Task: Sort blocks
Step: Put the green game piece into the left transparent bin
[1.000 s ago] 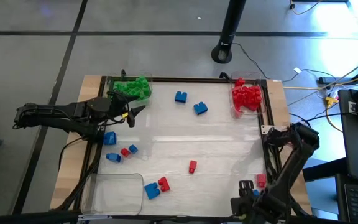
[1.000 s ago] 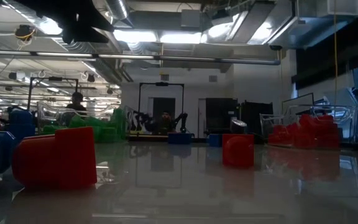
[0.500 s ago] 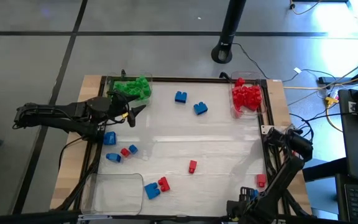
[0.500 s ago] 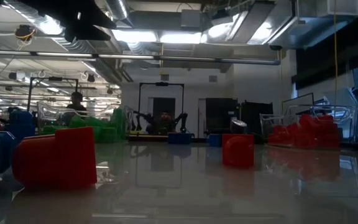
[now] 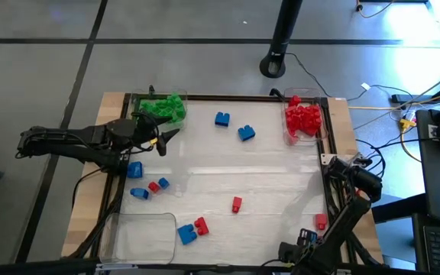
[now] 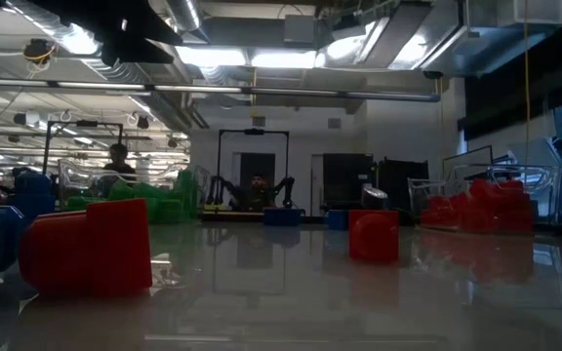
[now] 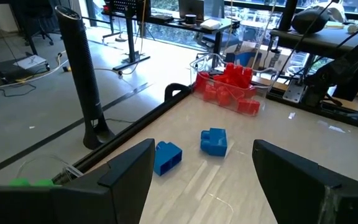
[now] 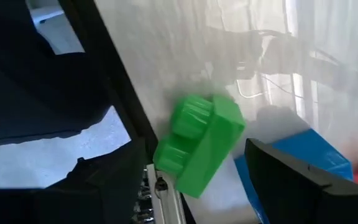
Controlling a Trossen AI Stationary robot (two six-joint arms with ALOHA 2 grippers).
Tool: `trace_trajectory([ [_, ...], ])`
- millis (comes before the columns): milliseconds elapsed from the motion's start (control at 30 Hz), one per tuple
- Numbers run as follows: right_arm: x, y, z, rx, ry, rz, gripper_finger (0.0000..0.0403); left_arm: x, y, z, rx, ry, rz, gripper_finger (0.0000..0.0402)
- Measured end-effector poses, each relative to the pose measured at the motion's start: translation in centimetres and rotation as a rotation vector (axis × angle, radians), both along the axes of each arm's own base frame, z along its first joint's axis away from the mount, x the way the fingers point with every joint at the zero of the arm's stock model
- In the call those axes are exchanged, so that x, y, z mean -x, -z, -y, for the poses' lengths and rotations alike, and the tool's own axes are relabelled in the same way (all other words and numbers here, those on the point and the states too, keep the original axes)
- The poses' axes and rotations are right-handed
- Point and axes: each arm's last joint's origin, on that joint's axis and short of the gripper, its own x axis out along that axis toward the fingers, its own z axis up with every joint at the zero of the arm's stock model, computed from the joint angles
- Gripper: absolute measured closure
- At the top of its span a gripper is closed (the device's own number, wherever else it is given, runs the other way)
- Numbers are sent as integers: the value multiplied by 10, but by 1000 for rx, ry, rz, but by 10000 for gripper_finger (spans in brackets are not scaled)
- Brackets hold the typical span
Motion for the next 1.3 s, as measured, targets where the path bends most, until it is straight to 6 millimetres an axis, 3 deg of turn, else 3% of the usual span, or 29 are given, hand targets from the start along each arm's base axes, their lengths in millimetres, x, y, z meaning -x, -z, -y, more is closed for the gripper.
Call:
trace_trajectory([
  [200,3,10,5,45,53,-15,127,0,0,0,2,0,1,141],
  [467,2,39,5,-57,52,45,127,0,0,0,10,-3,3,141],
  [767,6,45,10,-36,-10,41,131,0,1,0,11,-3,-2,141],
  [1067,6,45,11,-27,-102,44,229,0,1,0,14,-4,-1,141],
  [1300,-4,36,15,-6,-188,43,232,0,1,0,14,-3,0,141],
])
